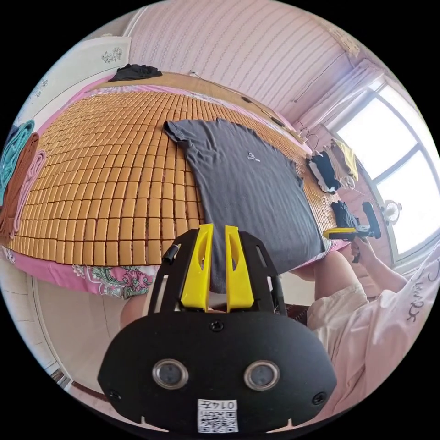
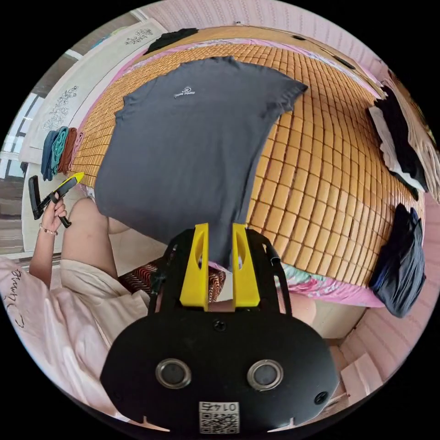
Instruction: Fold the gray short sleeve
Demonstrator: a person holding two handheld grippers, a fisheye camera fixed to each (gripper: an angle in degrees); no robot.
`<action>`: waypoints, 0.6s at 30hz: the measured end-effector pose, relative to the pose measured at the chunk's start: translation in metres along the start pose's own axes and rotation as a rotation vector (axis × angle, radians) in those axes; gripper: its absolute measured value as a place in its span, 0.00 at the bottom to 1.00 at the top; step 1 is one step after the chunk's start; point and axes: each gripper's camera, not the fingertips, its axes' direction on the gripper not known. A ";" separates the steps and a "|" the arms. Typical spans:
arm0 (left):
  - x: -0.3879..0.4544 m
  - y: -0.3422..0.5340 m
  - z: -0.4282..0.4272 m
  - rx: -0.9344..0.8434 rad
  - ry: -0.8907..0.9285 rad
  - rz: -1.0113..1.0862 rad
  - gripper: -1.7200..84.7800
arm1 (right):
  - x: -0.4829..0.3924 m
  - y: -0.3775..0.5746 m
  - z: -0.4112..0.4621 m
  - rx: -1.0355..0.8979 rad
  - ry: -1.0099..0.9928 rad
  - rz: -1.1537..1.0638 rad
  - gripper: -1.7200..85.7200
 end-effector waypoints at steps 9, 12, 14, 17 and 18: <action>0.039 -0.032 0.039 -0.420 -0.049 0.190 0.10 | 0.025 0.032 0.026 -0.080 0.033 0.055 0.10; 0.046 -0.037 0.061 -0.522 -0.066 0.212 0.10 | 0.029 0.036 0.027 -0.083 0.051 0.046 0.07; 0.053 -0.042 0.073 -0.553 -0.069 0.235 0.08 | 0.033 0.039 0.028 -0.084 0.021 0.042 0.04; 0.060 -0.049 0.084 -0.587 -0.109 0.269 0.04 | 0.042 0.044 0.027 -0.085 -0.021 0.050 0.03; 0.059 -0.051 0.084 -0.592 -0.090 0.257 0.02 | 0.046 0.046 0.026 -0.090 -0.030 0.049 0.03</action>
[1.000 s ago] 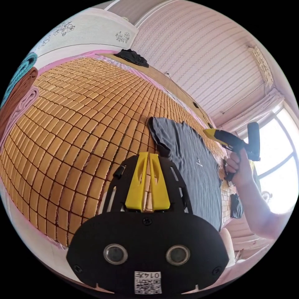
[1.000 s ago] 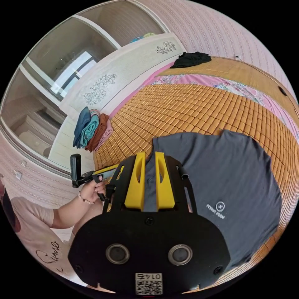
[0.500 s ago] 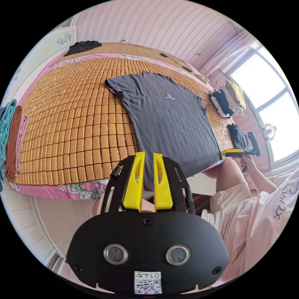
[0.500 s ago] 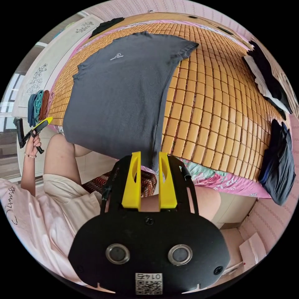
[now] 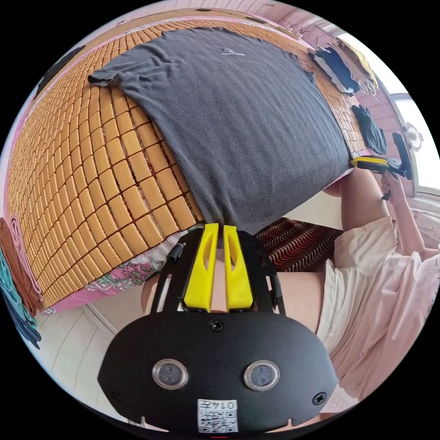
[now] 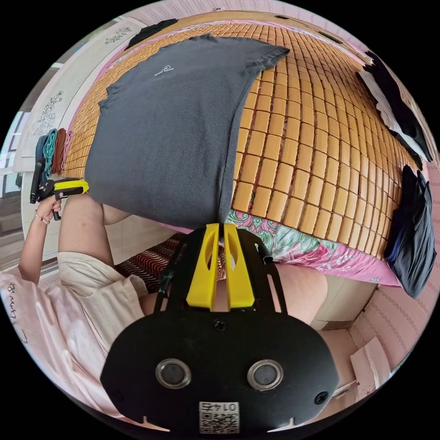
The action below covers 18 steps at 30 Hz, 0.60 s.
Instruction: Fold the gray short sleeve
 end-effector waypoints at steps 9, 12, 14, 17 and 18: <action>0.005 0.002 -0.008 -0.015 -0.017 -0.014 0.01 | 0.009 0.006 0.009 -0.096 0.020 -0.053 0.03; 0.007 0.002 -0.011 -0.005 0.002 -0.019 0.01 | 0.009 0.009 0.014 -0.115 0.025 -0.065 0.03; 0.010 0.003 -0.011 -0.020 -0.030 0.000 0.01 | 0.010 0.013 0.014 -0.127 0.026 -0.070 0.03; 0.013 0.004 -0.010 -0.033 -0.030 0.013 0.01 | 0.015 0.019 0.014 -0.125 0.012 -0.058 0.03; 0.013 0.005 -0.011 -0.018 -0.010 0.001 0.01 | 0.016 0.022 0.013 -0.115 -0.001 -0.051 0.04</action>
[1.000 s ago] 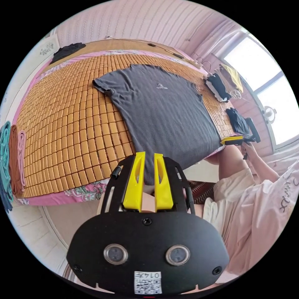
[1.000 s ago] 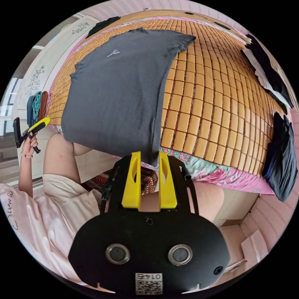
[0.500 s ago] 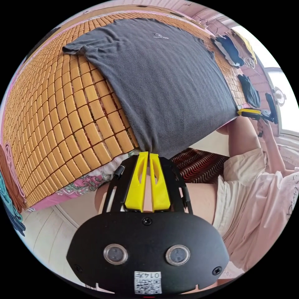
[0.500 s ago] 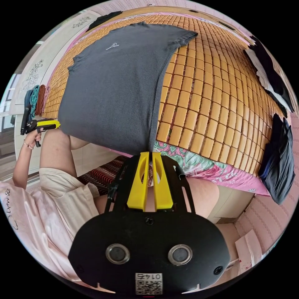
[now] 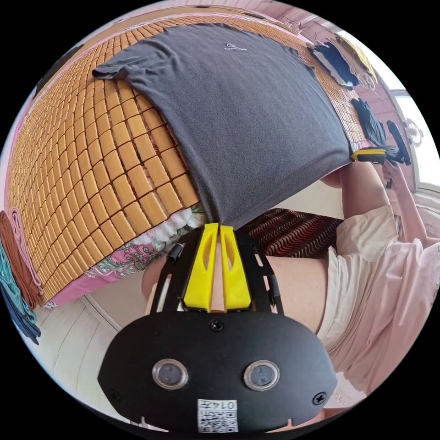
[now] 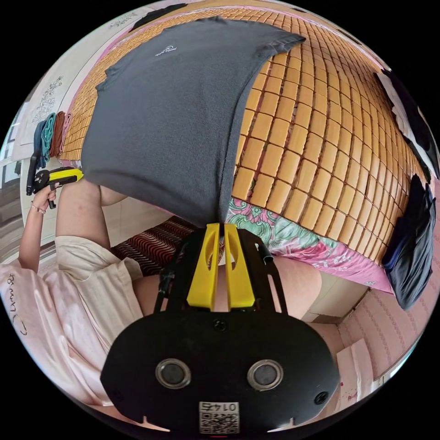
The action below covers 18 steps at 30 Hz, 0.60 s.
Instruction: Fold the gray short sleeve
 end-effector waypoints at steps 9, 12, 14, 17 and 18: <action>-0.006 0.025 -0.048 0.150 -0.060 -0.091 0.01 | -0.002 0.026 -0.027 0.090 0.078 0.001 0.03; -0.009 0.011 -0.060 0.224 -0.094 -0.083 0.01 | -0.017 0.016 -0.038 0.175 0.087 -0.041 0.02; -0.013 -0.005 -0.068 0.276 -0.122 -0.080 0.01 | -0.029 0.002 -0.044 0.214 0.104 -0.087 0.02; -0.028 -0.036 -0.081 0.375 -0.133 -0.110 0.01 | -0.043 -0.032 -0.059 0.290 0.201 -0.139 0.01; -0.036 -0.049 -0.086 0.405 -0.117 -0.121 0.01 | -0.045 -0.048 -0.067 0.316 0.226 -0.142 0.01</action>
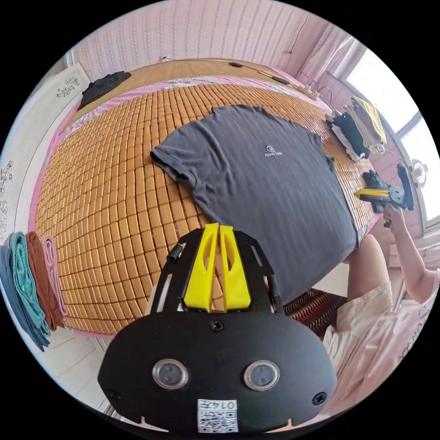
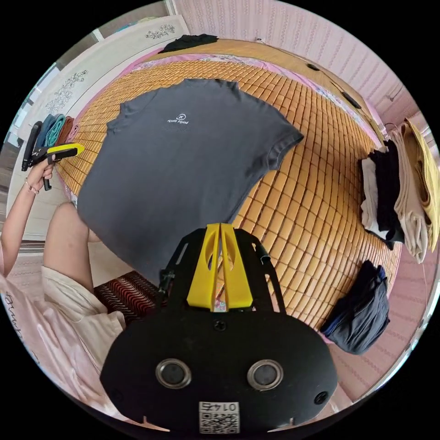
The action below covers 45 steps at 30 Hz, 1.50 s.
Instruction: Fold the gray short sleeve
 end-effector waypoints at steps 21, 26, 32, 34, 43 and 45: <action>-0.102 -0.067 0.050 0.096 -0.155 -0.232 0.01 | 0.071 -0.131 0.047 0.042 0.243 0.273 0.01; -0.114 -0.049 0.033 0.156 -0.059 -0.289 0.01 | 0.065 -0.117 0.018 0.121 0.160 0.290 0.01; -0.081 0.017 -0.022 0.295 0.029 -0.120 0.01 | 0.012 -0.023 -0.047 0.301 0.126 0.154 0.01; -0.063 0.059 -0.034 0.293 0.039 -0.082 0.01 | -0.011 0.016 -0.054 0.311 0.120 0.129 0.01; -0.048 0.163 -0.028 0.408 0.069 -0.239 0.01 | -0.111 0.113 -0.055 0.199 -0.018 0.107 0.04; -0.053 0.162 -0.024 0.413 0.075 -0.248 0.01 | -0.133 0.092 -0.062 0.204 0.010 0.049 0.06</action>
